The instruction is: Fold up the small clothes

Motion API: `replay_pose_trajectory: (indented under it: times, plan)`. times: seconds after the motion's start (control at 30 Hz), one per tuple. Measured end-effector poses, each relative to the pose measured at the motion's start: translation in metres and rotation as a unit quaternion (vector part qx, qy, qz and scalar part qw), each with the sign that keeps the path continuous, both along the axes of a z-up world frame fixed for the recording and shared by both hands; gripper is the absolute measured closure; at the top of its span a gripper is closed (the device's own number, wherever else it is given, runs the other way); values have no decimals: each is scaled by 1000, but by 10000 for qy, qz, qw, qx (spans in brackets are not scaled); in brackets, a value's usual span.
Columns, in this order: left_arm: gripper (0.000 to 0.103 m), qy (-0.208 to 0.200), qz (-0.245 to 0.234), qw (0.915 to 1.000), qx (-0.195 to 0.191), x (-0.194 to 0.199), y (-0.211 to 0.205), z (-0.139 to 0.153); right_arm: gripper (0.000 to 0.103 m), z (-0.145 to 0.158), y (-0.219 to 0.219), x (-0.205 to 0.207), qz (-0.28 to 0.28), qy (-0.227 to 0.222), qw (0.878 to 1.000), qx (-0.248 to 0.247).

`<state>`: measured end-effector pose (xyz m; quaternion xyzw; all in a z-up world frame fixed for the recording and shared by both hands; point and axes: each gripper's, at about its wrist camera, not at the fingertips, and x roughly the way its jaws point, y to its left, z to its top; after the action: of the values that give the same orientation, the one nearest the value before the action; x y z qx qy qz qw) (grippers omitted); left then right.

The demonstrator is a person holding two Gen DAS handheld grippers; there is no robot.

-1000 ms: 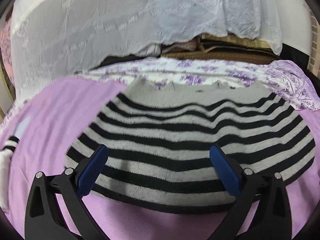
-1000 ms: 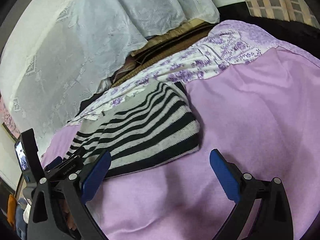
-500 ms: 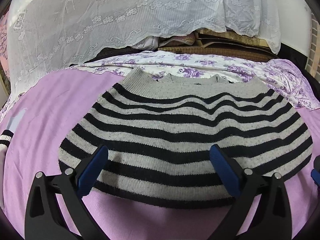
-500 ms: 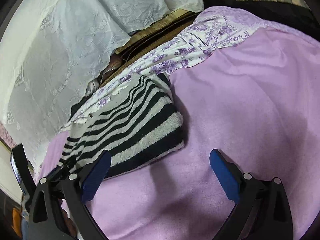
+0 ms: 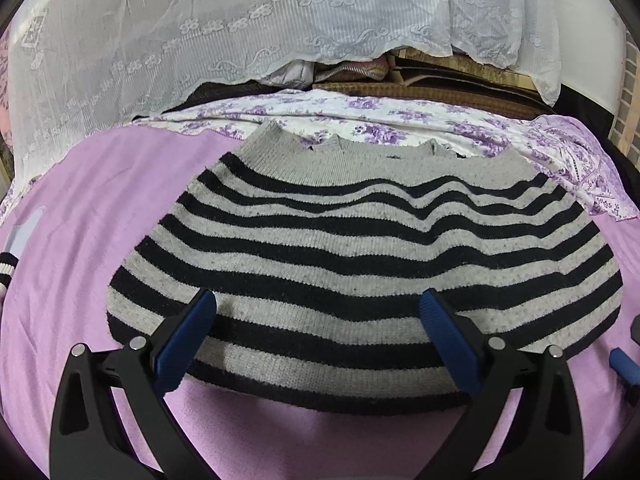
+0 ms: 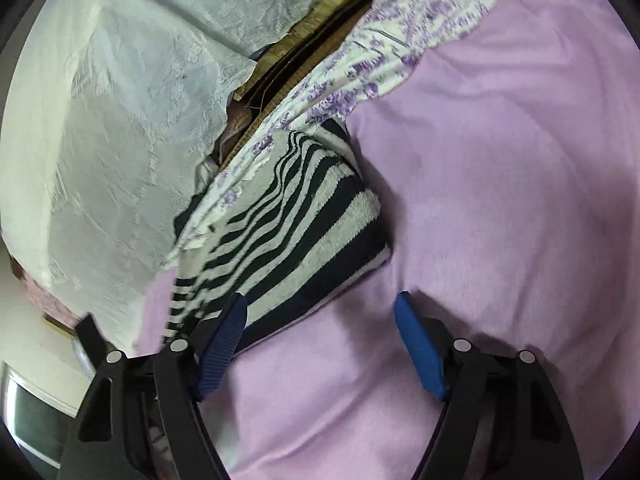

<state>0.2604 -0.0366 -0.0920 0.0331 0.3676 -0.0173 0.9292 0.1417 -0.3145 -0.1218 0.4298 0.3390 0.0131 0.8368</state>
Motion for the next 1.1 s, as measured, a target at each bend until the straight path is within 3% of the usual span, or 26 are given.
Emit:
replay_pose_trajectory:
  times: [0.3, 0.5, 0.7, 0.8, 0.9, 0.97, 1.1]
  plan:
    - [4, 52, 4, 10000, -47, 1, 1, -2, 28, -9, -15, 34, -253, 262, 9986, 371]
    - [4, 98, -4, 9999, -55, 2, 0, -4, 27, -6, -10, 66, -171, 355, 9992, -36]
    - [4, 147, -3, 9999, -38, 3, -1, -6, 28, -4, 2, 86, -181, 158, 9972, -703]
    - [4, 172, -5, 9998, -27, 4, -1, -7, 40, -4, 3, 87, -269, 72, 9957, -881]
    - [4, 195, -7, 9998, -24, 6, -1, -9, 55, -7, -5, 84, -339, -21, 9968, -723]
    - [4, 225, -3, 9997, -6, 7, -1, -10, 57, -12, -10, 84, -315, -14, 9979, -561]
    - [4, 242, -9, 9997, -1, 7, -1, -11, 56, -12, -7, 85, -287, -4, 9969, -736]
